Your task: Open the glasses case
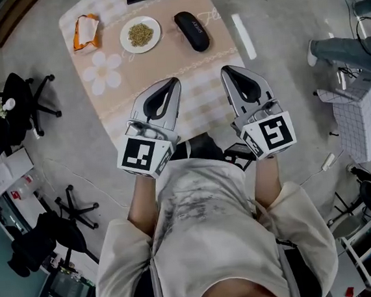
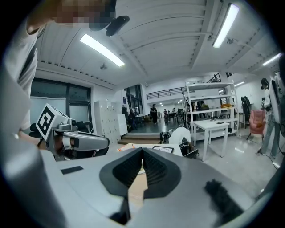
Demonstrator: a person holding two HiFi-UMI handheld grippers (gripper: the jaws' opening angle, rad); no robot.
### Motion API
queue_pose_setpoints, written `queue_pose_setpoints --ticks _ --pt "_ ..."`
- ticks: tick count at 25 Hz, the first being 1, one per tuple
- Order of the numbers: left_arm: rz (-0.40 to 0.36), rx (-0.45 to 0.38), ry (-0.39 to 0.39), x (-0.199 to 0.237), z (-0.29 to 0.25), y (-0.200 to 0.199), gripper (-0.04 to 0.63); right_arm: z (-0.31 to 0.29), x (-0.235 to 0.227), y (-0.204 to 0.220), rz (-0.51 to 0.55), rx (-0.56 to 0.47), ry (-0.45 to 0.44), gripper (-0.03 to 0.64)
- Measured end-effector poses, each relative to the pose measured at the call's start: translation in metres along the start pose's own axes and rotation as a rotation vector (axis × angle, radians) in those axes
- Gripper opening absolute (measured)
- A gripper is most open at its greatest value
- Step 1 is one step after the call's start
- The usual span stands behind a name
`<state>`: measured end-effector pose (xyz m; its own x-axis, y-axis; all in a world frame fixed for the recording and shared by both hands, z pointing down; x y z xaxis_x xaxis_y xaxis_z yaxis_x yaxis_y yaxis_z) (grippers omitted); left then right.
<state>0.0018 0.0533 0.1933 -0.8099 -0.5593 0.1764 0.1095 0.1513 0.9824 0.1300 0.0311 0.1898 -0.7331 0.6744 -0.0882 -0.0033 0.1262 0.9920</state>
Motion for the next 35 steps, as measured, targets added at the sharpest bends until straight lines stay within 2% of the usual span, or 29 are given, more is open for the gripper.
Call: queue_pose_setpoints --ticks 22,35 --pt "0.039 0.065 0.048 0.051 -0.057 0.049 0.006 -0.045 -0.047 0.061 -0.036 0.08 0.127 0.015" --pt "0.061 0.09 0.057 0.065 -0.078 0.08 0.006 -0.064 -0.066 0.099 -0.051 0.124 0.152 0.015"
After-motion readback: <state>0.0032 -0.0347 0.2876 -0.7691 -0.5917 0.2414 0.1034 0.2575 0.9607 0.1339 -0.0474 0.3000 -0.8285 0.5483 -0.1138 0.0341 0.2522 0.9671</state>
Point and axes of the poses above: the fingertips, and each gripper's own axes: z backward along the fingers, x to its left, y out of its underside, the point moved 3 cm from there along z, backward along the fingers, and after that the axes turned 9 degrees about -x, right-handed, at the moved point
